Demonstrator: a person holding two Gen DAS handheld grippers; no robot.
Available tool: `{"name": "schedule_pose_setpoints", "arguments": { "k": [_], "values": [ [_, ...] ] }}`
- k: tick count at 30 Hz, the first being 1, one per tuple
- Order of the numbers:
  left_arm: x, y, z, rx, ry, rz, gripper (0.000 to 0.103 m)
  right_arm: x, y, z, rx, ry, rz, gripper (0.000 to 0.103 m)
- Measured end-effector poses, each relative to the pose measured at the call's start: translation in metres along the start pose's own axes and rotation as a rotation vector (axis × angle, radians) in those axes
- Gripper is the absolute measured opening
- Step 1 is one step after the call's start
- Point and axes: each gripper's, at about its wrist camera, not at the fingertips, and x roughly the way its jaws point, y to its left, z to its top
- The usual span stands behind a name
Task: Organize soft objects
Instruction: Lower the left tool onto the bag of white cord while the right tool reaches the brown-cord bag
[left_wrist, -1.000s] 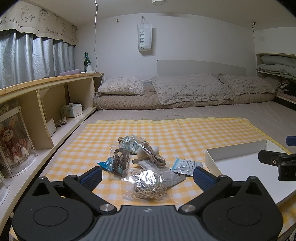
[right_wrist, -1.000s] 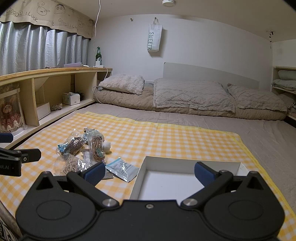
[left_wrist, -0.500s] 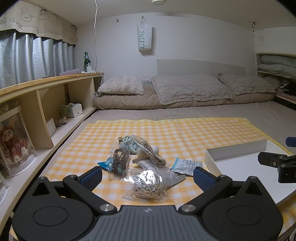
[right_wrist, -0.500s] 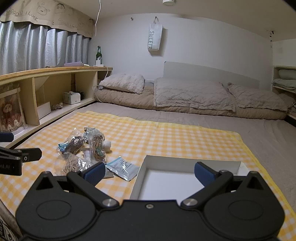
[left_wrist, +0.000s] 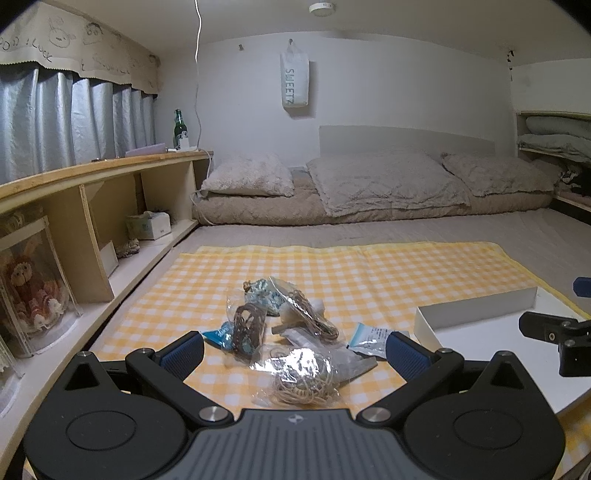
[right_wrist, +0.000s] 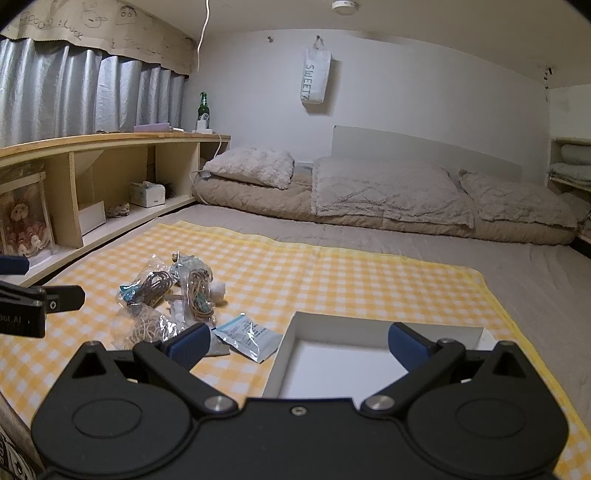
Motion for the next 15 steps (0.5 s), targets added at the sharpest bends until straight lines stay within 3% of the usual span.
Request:
{"name": "schedule_pose_setpoints", "arguments": {
  "k": [9,15],
  "values": [
    [-0.002,0.008,0.032,0.044,-0.043,0.030,0.103,-0.007,-0.003,0.036,-0.058,-0.067,0.034,0.103],
    [0.007,0.014,0.054,0.036,-0.019,0.024,0.103,-0.001,-0.004,0.073,-0.112,-0.090,0.111,0.103]
  ]
}}
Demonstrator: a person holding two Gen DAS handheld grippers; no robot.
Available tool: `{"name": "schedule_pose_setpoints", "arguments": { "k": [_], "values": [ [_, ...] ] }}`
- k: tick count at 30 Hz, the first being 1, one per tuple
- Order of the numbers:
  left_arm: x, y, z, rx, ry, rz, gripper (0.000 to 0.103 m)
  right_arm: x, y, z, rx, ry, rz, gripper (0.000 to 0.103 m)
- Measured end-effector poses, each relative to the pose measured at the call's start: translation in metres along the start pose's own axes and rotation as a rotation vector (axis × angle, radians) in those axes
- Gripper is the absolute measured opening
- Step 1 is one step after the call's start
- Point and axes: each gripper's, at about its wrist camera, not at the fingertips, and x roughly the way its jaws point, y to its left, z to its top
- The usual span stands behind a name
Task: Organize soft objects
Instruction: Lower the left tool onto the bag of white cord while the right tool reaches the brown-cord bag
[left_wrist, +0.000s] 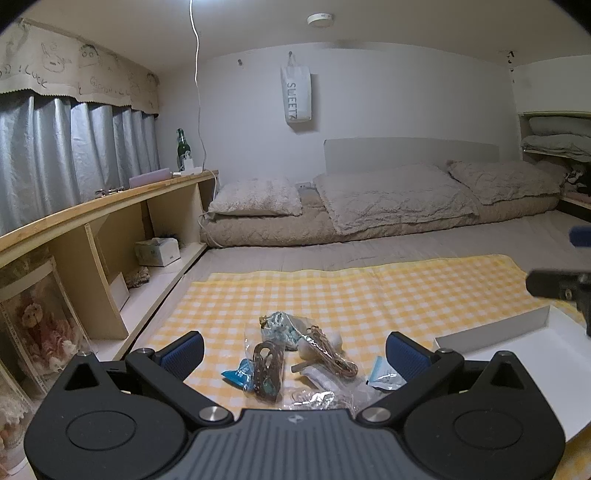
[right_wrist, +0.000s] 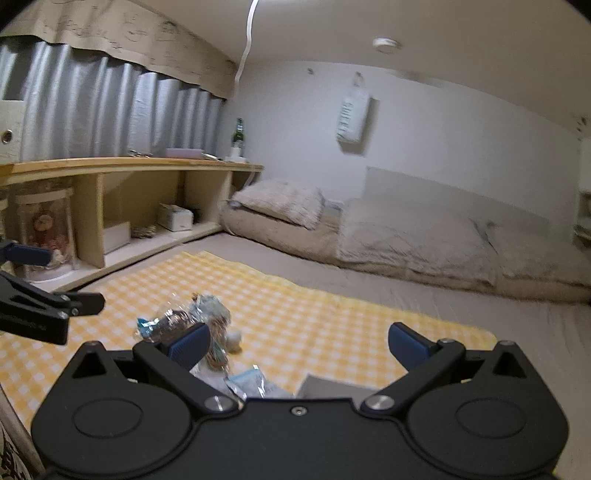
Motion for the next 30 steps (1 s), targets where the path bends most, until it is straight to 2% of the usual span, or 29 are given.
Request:
{"name": "schedule_pose_setpoints", "arguments": {
  "k": [7,12,16,22,27,30],
  "values": [
    [0.031,0.015,0.019,-0.088,0.091,0.001,0.103,0.033,-0.010,0.040,0.024,0.016,0.056,0.103],
    [0.053,0.021,0.022,-0.150,0.117,0.032,0.103,0.071,-0.012,0.055,0.040,0.055,0.064,0.103],
    [0.078,0.023,0.016,-0.229,0.209,0.000,0.103,0.106,-0.018,0.066,0.060,0.077,0.073,0.103],
    [0.115,0.026,-0.010,-0.437,0.362,0.008,0.103,0.154,-0.026,0.071,0.132,0.121,0.103,0.103],
    [0.146,0.035,-0.045,-0.705,0.558,0.011,0.103,0.189,-0.023,0.059,0.186,0.191,0.138,0.103],
    [0.156,0.037,-0.062,-0.833,0.613,0.043,0.103,0.209,-0.021,0.049,0.225,0.249,0.186,0.101]
  ]
}}
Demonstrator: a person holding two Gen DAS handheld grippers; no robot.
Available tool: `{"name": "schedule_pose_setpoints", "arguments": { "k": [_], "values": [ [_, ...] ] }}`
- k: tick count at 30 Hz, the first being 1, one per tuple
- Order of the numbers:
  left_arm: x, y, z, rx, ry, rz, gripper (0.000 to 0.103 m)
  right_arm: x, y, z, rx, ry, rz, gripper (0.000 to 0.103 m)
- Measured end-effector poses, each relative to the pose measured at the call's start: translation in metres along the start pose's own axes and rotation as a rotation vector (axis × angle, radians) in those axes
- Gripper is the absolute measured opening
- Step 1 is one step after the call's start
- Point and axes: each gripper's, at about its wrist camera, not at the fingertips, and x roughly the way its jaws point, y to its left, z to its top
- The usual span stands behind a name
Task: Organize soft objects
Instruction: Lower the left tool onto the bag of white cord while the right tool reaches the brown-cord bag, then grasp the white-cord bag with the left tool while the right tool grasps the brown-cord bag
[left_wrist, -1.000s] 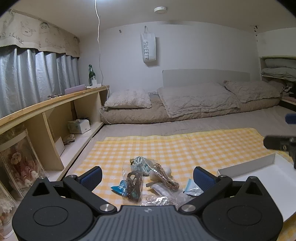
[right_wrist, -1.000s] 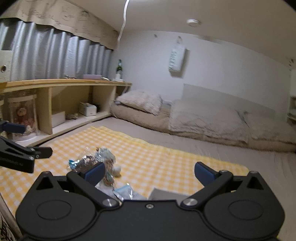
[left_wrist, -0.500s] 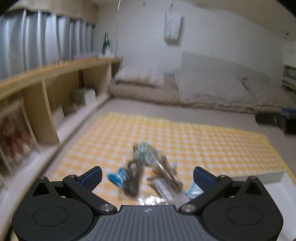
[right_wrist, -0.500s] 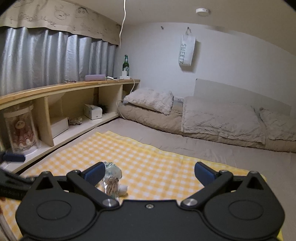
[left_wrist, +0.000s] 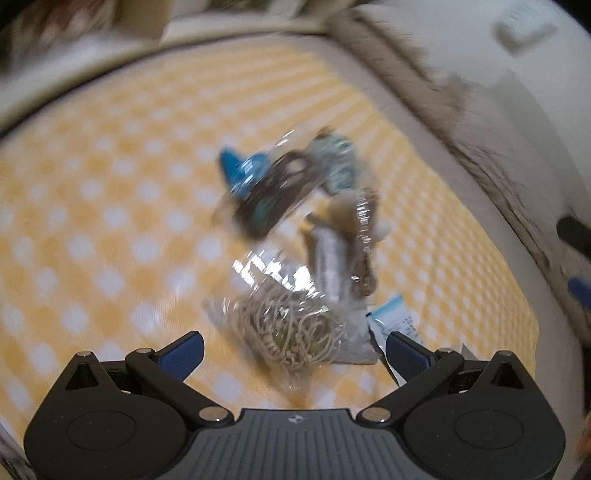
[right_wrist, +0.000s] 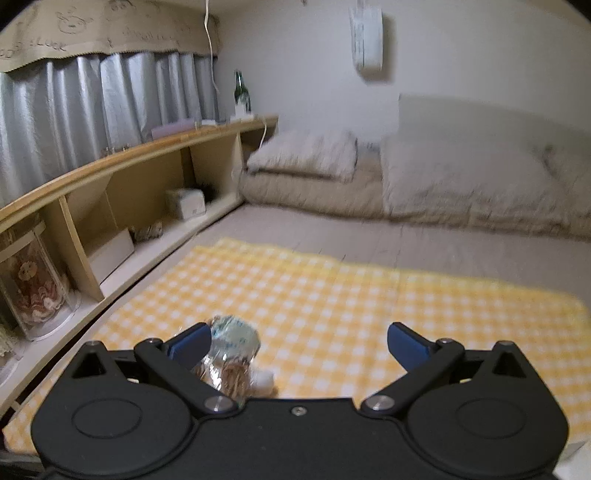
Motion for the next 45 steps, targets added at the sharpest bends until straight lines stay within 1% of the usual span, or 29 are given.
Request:
{"name": "schedule_pose_setpoints", "arguments": {
  "k": [1,4,5,7,10,13,15,17,20,22,25,27,28,33,37,39,42,43,44,45],
  "values": [
    [0.005,0.003,-0.001,-0.039,0.009,0.011,0.103,0.008,-0.001,-0.002,0.013,0.020,0.021,0.097],
    [0.014,0.007,-0.002,-0.131,0.017,0.032,0.103,0.032,-0.001,-0.007,0.041,0.078,0.067,0.096],
    [0.016,0.007,-0.003,-0.165,0.017,0.036,0.103,0.041,-0.001,-0.009,0.048,0.098,0.076,0.093],
    [0.021,0.007,-0.002,-0.216,0.017,0.030,0.103,0.060,0.001,-0.014,0.069,0.143,0.103,0.091],
    [0.026,0.001,0.001,-0.239,0.009,0.032,0.103,0.083,0.002,-0.020,0.108,0.210,0.146,0.088],
    [0.036,-0.007,0.004,-0.235,0.008,0.054,0.103,0.105,0.005,-0.027,0.143,0.266,0.198,0.084],
    [0.042,-0.011,0.005,-0.232,0.009,0.079,0.103,0.116,0.006,-0.032,0.159,0.297,0.236,0.083],
    [0.048,-0.015,0.006,-0.221,0.009,0.106,0.103,0.125,0.008,-0.036,0.162,0.317,0.271,0.082],
    [0.050,-0.019,0.006,-0.182,-0.007,0.126,0.103,0.137,0.009,-0.038,0.156,0.345,0.287,0.081],
    [0.053,-0.021,0.007,-0.152,-0.014,0.138,0.103,0.142,0.005,-0.039,0.160,0.345,0.296,0.081],
    [0.053,-0.025,0.008,-0.063,-0.025,0.181,0.103,0.149,0.002,-0.044,0.152,0.367,0.297,0.080],
    [0.054,-0.027,0.007,-0.014,-0.027,0.194,0.100,0.155,0.000,-0.049,0.148,0.383,0.293,0.079],
    [0.054,-0.027,0.006,0.005,-0.026,0.195,0.100,0.158,-0.002,-0.051,0.150,0.390,0.294,0.078],
    [0.051,-0.028,0.004,0.083,-0.019,0.185,0.090,0.168,-0.003,-0.058,0.146,0.410,0.314,0.077],
    [0.047,-0.025,0.005,0.111,-0.012,0.169,0.086,0.175,0.002,-0.064,0.126,0.440,0.338,0.076],
    [0.046,-0.023,0.006,0.119,-0.009,0.163,0.082,0.177,0.006,-0.067,0.104,0.458,0.341,0.074],
    [0.044,-0.021,0.007,0.126,-0.009,0.157,0.079,0.179,0.010,-0.071,0.084,0.477,0.334,0.065],
    [0.043,-0.019,0.008,0.127,-0.009,0.158,0.078,0.179,0.011,-0.071,0.079,0.484,0.332,0.059],
    [0.041,-0.018,0.009,0.127,-0.011,0.160,0.077,0.179,0.012,-0.070,0.069,0.487,0.329,0.051],
    [0.040,-0.017,0.010,0.128,-0.014,0.163,0.076,0.177,0.013,-0.069,0.054,0.483,0.323,0.047]
  ]
}}
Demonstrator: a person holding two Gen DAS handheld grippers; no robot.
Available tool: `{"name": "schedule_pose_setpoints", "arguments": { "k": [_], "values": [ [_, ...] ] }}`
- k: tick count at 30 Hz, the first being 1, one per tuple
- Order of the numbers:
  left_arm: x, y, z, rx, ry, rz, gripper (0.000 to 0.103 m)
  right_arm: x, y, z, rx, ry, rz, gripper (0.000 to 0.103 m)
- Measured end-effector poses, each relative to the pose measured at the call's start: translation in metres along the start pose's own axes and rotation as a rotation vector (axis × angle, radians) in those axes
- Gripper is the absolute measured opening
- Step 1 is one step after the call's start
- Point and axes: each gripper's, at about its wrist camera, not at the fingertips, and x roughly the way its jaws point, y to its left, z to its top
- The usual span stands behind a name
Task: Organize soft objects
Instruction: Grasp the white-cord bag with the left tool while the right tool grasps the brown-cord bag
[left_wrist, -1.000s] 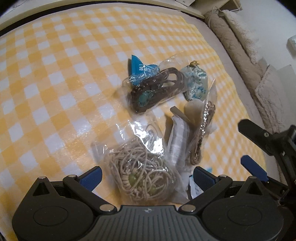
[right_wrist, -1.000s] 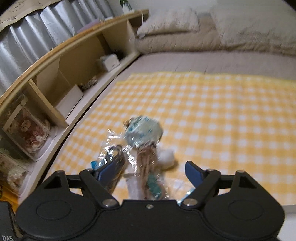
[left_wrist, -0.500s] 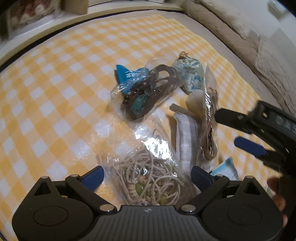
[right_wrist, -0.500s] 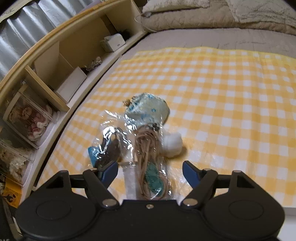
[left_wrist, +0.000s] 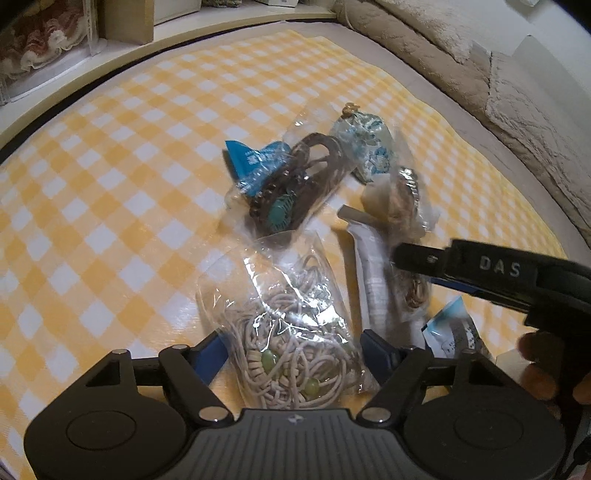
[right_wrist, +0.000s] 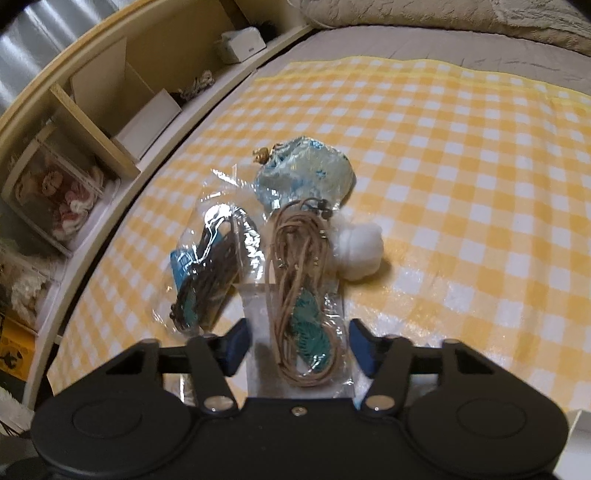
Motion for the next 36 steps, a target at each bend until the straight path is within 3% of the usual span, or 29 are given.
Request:
{"name": "schedule_pose_setpoints", "arguments": {
  "k": [2,7,16,27,36],
  "values": [
    [-0.003,0.003,0.001,-0.003,-0.006,0.006,0.072,-0.006,0.004,0.001,-0.037,-0.013,-0.017,0.034],
    [-0.013,0.007,0.005,0.000,-0.028,-0.009,0.072,-0.024,0.010,-0.001,-0.059,-0.055,-0.038,0.023],
    [-0.044,0.000,0.005,0.092,-0.147,-0.068,0.071,-0.076,0.021,-0.013,-0.091,-0.146,-0.074,0.023],
    [-0.081,-0.026,0.000,0.224,-0.253,-0.200,0.071,-0.155,0.018,-0.039,-0.045,-0.243,-0.145,0.022],
    [-0.103,-0.057,-0.017,0.354,-0.279,-0.344,0.071,-0.216,0.005,-0.076,0.033,-0.287,-0.286,0.022]
  ]
}}
